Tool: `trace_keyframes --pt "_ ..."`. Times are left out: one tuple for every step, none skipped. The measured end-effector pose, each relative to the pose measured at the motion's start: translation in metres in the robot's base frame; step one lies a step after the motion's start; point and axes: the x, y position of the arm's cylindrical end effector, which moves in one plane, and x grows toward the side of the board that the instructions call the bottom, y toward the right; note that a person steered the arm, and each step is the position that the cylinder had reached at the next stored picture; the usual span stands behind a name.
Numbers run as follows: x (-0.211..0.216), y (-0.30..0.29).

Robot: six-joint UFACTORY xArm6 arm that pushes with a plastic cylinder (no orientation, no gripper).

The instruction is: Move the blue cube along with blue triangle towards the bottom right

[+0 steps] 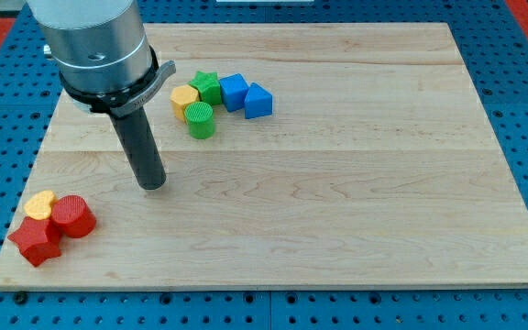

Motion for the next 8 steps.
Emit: trace_keyframes --pt "-0.002 0.0" --pt "-0.002 0.0" --pt "-0.003 0.0" --pt "-0.015 0.0" --pt "-0.018 0.002" --pt "-0.026 0.039" --pt "-0.029 0.106" --pt "-0.088 0.2"
